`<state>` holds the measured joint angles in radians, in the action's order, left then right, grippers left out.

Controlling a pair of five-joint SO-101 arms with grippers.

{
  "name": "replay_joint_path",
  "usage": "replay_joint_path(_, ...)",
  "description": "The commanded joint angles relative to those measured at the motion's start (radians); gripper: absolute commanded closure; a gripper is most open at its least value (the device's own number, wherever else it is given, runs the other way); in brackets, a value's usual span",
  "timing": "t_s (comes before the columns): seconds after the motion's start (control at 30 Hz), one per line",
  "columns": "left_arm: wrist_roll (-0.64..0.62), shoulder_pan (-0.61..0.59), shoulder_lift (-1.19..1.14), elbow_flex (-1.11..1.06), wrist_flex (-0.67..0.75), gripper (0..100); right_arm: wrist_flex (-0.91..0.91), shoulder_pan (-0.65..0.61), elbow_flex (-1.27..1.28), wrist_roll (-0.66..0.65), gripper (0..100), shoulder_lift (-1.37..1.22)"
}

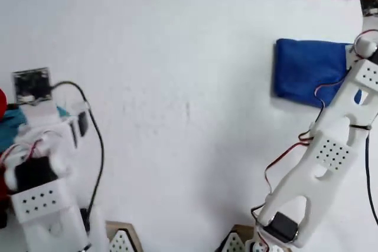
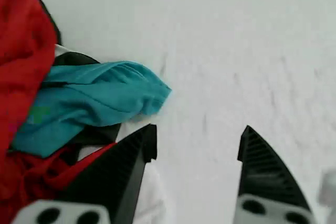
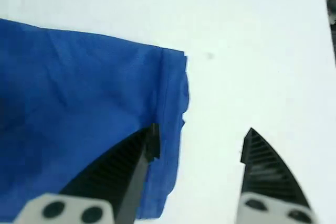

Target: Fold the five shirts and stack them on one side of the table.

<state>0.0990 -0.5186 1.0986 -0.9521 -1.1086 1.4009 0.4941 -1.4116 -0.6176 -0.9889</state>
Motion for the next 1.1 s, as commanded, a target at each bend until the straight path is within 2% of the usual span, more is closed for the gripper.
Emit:
replay_joint_path(0.0, 0.011, -0.078, 0.012, 0.107, -0.069, 73, 0.222, -0.059, -0.054, 0.046, 74.9, 0.173)
replay_joint_path(0.1, 0.071, -0.153, 0.012, 0.087, -0.054, 72, 0.374, -0.097, -0.043, 0.048, 75.0, 0.255)
replay_joint_path(0.27, 0.180, -0.342, 0.002, 0.085, 0.081, 69, 0.374, -0.077, 0.112, 0.107, 75.1, 0.414)
replay_joint_path(0.4, 0.265, -0.416, -0.166, 0.096, 0.215, 67, 0.374, -0.082, 0.466, 0.110, 75.1, 0.650)
replay_joint_path(0.5, 0.288, -0.465, -0.397, 0.199, 0.229, 67, 0.371, -0.130, 0.812, 0.109, 75.1, 0.888)
replay_joint_path(0.73, 0.345, -0.583, -0.902, 0.648, 0.044, 67, 0.367, -0.312, 1.421, 0.117, 75.1, 1.365)
replay_joint_path(0.93, 0.368, -0.626, -1.244, 0.995, -0.066, 67, 0.367, -0.443, 1.686, 0.117, 75.1, 1.635)
replay_joint_path(1.07, 0.368, -0.621, -1.413, 1.152, -0.149, 67, 0.367, -0.472, 1.780, 0.117, 75.1, 1.733)
